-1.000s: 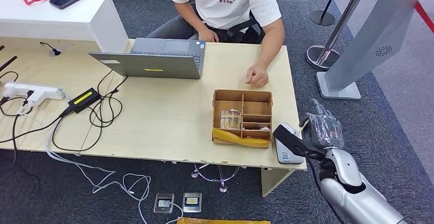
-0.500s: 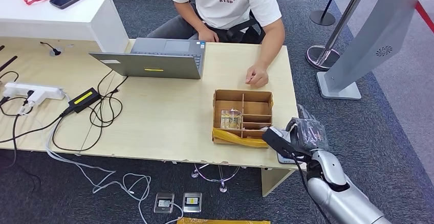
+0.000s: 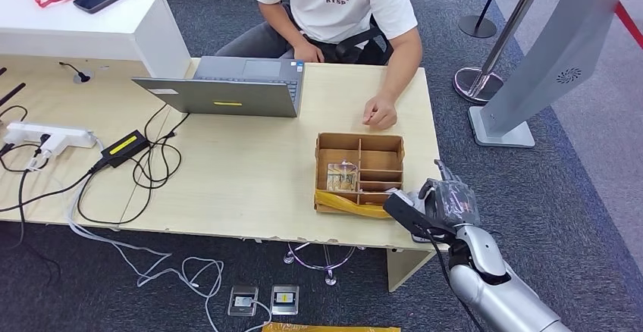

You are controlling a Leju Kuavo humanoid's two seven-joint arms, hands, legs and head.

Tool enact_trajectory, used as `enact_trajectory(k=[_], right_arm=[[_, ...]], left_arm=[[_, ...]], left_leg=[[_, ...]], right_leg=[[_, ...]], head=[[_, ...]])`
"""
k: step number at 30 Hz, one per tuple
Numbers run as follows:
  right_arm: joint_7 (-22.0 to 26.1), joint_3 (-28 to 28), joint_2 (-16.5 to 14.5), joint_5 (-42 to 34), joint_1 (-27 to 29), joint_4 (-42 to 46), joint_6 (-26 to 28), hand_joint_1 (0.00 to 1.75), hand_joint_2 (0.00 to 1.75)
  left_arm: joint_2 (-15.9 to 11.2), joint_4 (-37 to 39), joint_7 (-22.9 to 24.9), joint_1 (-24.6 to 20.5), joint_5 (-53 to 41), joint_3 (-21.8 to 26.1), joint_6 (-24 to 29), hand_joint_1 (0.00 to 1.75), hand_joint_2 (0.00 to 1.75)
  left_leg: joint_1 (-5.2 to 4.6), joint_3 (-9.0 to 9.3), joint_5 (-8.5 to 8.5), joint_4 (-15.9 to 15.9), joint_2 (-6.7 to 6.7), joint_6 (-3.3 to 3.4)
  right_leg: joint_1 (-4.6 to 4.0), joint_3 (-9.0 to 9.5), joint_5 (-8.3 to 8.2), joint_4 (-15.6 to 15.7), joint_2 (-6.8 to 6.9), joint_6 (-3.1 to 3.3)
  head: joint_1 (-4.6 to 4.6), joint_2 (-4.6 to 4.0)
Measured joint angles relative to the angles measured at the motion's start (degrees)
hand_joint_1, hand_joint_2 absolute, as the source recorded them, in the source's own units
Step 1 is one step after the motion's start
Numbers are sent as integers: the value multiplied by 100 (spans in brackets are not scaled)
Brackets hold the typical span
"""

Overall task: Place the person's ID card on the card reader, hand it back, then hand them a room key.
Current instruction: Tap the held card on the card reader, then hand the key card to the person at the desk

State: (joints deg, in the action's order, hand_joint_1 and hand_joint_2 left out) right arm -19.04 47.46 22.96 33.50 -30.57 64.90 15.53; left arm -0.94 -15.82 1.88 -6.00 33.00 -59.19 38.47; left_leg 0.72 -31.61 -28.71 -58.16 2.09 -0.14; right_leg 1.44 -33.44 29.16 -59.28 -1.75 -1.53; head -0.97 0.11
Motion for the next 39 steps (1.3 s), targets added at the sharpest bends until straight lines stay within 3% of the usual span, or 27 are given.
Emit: enact_trajectory(k=[39], right_arm=[[223,-254,-119,-441,179,-677,392,175,175]], left_arm=[[18,-176,70,71,-784,283,0,0,0]], left_leg=[[0,17,0,0,-7,0]], right_leg=[[0,11,-1,2,-5,0]], head=[[1,0]])
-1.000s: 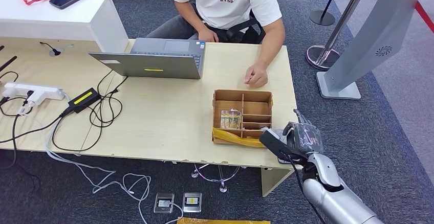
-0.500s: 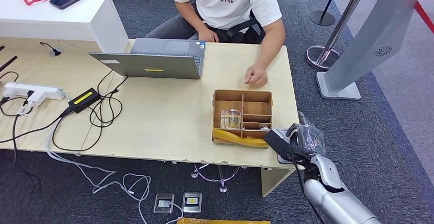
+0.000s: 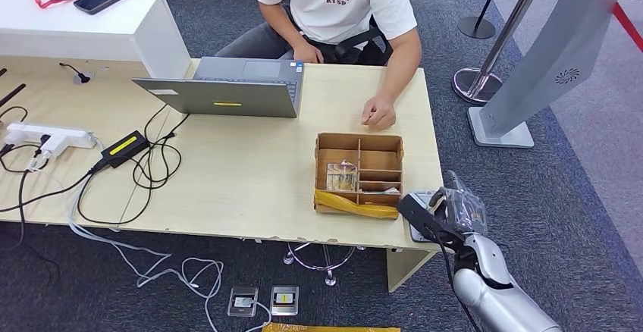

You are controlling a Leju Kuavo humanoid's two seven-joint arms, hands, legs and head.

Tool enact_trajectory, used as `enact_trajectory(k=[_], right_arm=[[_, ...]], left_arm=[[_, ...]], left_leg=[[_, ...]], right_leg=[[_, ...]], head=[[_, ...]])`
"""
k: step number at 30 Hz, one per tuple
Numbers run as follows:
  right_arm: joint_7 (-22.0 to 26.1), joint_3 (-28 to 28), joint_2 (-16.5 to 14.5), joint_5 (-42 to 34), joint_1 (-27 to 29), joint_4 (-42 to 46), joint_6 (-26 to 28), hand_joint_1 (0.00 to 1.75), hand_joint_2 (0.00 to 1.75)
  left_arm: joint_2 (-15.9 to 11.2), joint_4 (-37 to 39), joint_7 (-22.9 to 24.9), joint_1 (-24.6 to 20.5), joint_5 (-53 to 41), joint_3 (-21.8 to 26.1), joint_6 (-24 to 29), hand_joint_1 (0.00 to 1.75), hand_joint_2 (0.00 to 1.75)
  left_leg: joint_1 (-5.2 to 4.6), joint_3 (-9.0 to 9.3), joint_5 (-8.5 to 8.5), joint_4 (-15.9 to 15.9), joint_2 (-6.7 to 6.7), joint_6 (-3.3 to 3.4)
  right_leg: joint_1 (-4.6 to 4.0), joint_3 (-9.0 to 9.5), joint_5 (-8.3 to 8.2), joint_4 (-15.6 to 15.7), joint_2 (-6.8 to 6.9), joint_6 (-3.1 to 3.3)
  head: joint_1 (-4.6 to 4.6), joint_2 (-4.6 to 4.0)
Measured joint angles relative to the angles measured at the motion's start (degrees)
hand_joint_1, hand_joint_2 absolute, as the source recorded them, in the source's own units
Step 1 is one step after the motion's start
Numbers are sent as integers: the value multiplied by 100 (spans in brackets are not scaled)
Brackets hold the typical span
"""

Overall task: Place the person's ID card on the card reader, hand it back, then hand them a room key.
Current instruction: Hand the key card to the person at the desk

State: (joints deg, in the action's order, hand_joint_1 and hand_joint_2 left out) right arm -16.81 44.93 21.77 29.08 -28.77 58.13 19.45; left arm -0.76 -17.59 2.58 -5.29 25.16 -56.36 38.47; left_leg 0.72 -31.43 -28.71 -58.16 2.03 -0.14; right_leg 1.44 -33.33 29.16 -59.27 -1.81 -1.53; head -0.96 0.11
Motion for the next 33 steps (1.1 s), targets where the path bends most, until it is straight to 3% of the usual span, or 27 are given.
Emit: enact_trajectory(k=[21,33], right_arm=[[-66,-181,33,401,-119,6,-143,175,175],[-391,-251,172,576,-737,405,-349,175,175]], left_arm=[[32,-148,81,83,-457,261,0,0,0],[55,-189,47,113,-981,447,0,0,0]], left_leg=[[0,-2,0,0,2,0],[0,-3,1,0,2,0]], right_leg=[[0,3,-2,-1,1,-1],[1,1,-3,-2,0,-1]], head=[[1,0],[0,0]])
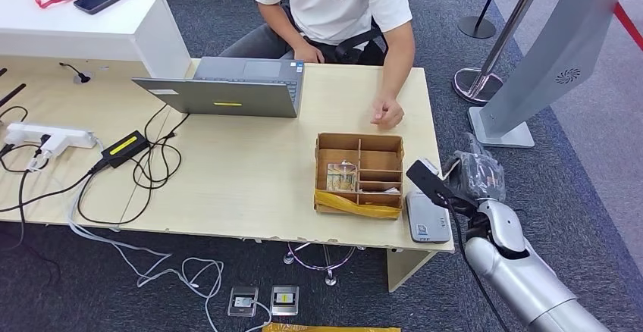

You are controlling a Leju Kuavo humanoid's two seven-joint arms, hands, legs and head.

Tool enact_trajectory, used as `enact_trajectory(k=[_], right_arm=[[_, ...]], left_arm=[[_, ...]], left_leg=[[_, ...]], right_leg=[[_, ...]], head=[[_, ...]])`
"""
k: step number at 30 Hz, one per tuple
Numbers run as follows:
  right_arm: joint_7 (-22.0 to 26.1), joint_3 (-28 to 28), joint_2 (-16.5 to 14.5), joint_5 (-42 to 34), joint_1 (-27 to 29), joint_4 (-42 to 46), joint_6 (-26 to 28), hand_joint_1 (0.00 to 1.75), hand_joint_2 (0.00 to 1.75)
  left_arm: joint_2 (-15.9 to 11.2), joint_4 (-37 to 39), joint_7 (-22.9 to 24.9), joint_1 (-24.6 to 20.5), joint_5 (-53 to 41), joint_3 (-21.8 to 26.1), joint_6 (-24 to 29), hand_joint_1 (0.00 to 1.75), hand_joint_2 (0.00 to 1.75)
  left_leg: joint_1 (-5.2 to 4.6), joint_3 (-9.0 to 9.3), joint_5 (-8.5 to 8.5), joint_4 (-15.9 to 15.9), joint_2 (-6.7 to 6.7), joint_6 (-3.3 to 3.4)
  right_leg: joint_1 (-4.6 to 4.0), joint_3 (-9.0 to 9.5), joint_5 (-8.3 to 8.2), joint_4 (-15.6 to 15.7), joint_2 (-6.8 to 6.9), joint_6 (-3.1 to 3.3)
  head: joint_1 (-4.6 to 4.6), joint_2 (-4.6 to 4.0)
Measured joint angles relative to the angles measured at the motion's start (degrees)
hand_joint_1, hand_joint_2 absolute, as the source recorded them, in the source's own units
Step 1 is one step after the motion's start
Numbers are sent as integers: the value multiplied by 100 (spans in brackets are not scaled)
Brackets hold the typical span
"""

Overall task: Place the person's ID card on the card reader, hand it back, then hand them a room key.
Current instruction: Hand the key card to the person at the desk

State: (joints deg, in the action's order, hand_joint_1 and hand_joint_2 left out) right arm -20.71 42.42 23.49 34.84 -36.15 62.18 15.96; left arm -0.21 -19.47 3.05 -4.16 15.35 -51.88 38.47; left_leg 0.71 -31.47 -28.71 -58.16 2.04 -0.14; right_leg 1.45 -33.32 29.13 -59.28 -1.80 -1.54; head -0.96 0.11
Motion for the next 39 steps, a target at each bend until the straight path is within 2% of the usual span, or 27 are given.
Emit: enact_trajectory(k=[9,17,23,32,33,36,37,39], right_arm=[[-366,-21,70,194,-1092,263,-232,175,175],[-612,98,58,554,-1892,233,-782,175,175],[-545,422,-203,708,-2414,-154,-880,175,175],[-381,709,-587,702,-2694,-776,-811,172,175],[-356,733,-621,695,-2707,-835,-803,157,175],[-312,803,-715,677,-2741,-1001,-786,42,175],[-302,826,-742,674,-2751,-1051,-781,16,175],[-285,871,-795,666,-2766,-1142,-764,6,175]], left_arm=[[-9,-102,397,-35,-304,40,-2,0,0],[-42,-244,747,-210,-446,-93,-17,0,0],[-100,-352,825,-295,-400,-240,-17,0,0],[-151,-417,842,-309,-330,-392,-37,0,0],[-154,-417,841,-311,-312,-404,-39,0,0],[-163,-417,828,-311,-269,-450,-40,0,0],[-165,-417,818,-311,-255,-461,-40,0,0],[-168,-417,791,-310,-224,-472,-42,0,0]], left_leg=[[0,0,3,0,-1,0],[0,-7,4,0,0,0],[2,-8,4,0,2,-1],[2,-11,4,0,8,-1],[2,-11,4,0,8,-1],[2,-10,4,0,8,-1],[2,-10,4,0,7,-1],[2,-9,4,0,5,-1]], right_leg=[[0,-2,-4,0,-2,2],[0,-2,-5,-3,0,2],[-1,-5,-5,-4,1,2],[-1,-5,-5,-3,5,2],[-1,-5,-5,-3,5,2],[-1,-5,-5,-2,4,2],[-1,-5,-5,-2,4,2],[-2,-5,-5,-2,4,2]], head=[[0,0],[-1,0],[0,0],[-1,0],[-1,0],[0,0],[0,0],[-1,0]])
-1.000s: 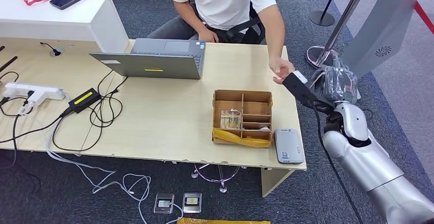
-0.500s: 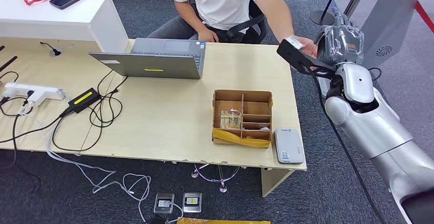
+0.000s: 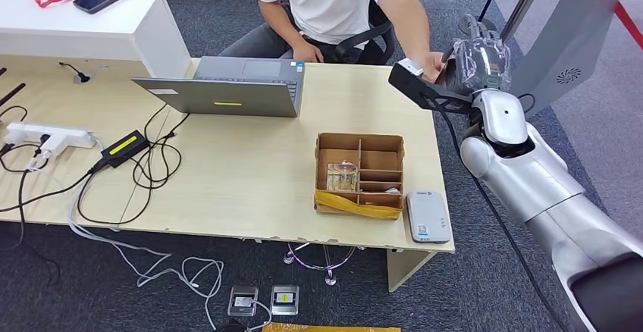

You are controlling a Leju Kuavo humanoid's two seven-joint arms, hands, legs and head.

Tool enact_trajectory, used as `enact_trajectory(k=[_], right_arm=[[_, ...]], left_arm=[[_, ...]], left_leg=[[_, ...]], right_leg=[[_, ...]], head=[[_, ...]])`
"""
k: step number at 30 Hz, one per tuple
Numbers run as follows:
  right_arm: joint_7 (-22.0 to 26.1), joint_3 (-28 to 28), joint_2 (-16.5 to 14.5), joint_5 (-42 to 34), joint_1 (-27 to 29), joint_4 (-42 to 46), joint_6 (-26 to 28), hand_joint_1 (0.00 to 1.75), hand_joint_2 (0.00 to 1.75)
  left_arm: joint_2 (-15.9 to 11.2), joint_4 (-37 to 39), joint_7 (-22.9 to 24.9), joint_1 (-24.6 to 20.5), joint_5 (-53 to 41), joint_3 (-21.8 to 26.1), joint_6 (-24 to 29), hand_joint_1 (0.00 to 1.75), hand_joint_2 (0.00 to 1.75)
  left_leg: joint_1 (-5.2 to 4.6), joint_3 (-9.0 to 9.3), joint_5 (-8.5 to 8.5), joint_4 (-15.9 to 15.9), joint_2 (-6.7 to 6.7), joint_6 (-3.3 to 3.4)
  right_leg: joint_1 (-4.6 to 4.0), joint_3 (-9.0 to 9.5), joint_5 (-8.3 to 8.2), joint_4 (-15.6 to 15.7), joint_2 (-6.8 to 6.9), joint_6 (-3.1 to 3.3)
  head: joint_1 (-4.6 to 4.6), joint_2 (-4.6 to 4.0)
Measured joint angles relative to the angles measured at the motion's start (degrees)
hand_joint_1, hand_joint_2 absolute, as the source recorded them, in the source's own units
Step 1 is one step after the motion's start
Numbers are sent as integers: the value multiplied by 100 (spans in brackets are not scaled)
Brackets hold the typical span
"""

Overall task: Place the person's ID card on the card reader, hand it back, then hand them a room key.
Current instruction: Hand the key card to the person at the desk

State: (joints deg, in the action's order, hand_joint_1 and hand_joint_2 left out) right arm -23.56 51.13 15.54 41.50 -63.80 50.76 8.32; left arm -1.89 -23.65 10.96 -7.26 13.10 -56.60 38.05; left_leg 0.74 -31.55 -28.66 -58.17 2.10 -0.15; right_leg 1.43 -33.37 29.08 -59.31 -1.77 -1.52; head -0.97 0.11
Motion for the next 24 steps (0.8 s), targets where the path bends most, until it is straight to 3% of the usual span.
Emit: enact_trajectory(k=[11,16,20,24], right_arm=[[27,208,-179,-278,-26,-434,489,0,175],[470,103,-191,-1377,67,-424,1110,0,175],[1034,-121,-137,-2728,643,204,1198,0,175],[1336,-373,68,-3276,1691,1414,1235,0,175]], left_arm=[[-15,1,-67,14,211,-30,28,0,0],[-25,2,-136,46,309,-38,40,0,0],[-26,3,-264,119,394,-37,42,0,0],[-28,9,-362,219,502,-36,42,0,0]], left_leg=[[0,1,1,0,0,0],[0,2,0,0,0,0],[0,9,-1,0,-3,-2],[2,11,-6,0,-3,-5]], right_leg=[[0,0,0,-1,-1,0],[0,1,0,0,-1,0],[-1,3,0,4,-4,0],[-3,3,2,6,-5,1]], head=[[0,0],[-1,0],[-1,0],[0,0]])
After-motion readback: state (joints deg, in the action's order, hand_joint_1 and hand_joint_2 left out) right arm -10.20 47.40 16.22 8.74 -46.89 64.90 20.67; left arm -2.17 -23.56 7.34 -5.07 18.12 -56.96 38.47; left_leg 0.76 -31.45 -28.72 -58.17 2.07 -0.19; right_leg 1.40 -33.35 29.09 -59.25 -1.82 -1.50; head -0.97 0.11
